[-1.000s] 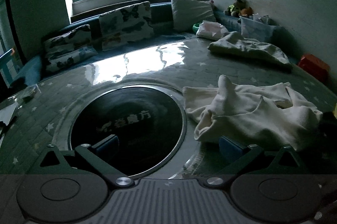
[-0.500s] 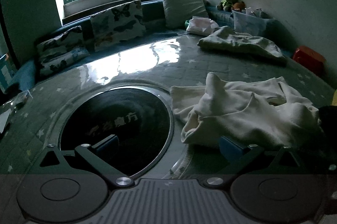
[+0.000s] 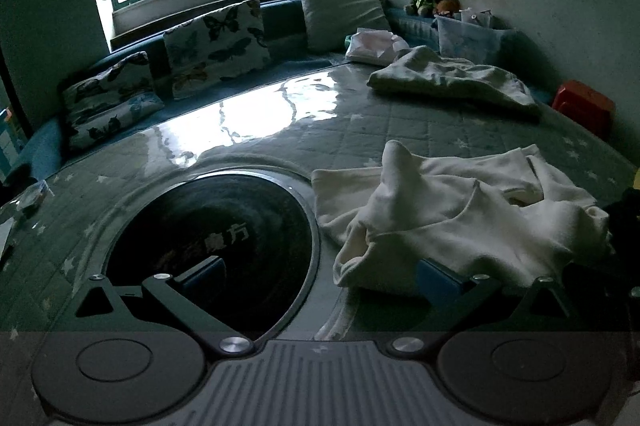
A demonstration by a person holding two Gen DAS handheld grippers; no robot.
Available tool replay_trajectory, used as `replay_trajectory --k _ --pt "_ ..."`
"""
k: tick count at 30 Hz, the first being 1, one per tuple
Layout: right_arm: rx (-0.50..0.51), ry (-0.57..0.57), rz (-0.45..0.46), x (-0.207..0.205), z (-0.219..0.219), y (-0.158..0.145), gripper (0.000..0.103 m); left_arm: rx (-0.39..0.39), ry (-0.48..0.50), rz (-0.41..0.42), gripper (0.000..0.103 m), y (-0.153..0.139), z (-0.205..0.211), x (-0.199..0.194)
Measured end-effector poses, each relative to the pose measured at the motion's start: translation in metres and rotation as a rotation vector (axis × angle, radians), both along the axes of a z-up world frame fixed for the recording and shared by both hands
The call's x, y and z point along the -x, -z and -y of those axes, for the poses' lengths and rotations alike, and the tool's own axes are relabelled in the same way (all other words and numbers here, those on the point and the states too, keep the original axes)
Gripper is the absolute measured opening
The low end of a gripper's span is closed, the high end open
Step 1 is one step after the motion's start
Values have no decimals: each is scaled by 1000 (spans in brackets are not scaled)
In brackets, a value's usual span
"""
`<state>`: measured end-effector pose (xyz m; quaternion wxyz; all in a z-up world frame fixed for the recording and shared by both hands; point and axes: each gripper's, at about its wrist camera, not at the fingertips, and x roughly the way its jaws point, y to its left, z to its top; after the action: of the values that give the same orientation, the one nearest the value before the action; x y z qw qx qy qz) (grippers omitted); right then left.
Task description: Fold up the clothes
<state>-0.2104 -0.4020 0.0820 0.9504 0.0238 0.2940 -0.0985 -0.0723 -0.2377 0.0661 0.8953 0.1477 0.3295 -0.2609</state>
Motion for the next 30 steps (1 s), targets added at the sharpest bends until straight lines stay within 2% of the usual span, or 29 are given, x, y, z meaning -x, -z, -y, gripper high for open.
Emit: replay_trajectory --k 12,27,30 --pt "-8 1 -12 -9 11 0 91 -8 3 -5 103 2 7 -4" --pt "-19 -38 -64 -30 13 9 69 -18 5 -4 103 1 12 -8" --pt "-26 -51 -74 -34 13 11 60 -19 4 -5 103 1 12 -8"
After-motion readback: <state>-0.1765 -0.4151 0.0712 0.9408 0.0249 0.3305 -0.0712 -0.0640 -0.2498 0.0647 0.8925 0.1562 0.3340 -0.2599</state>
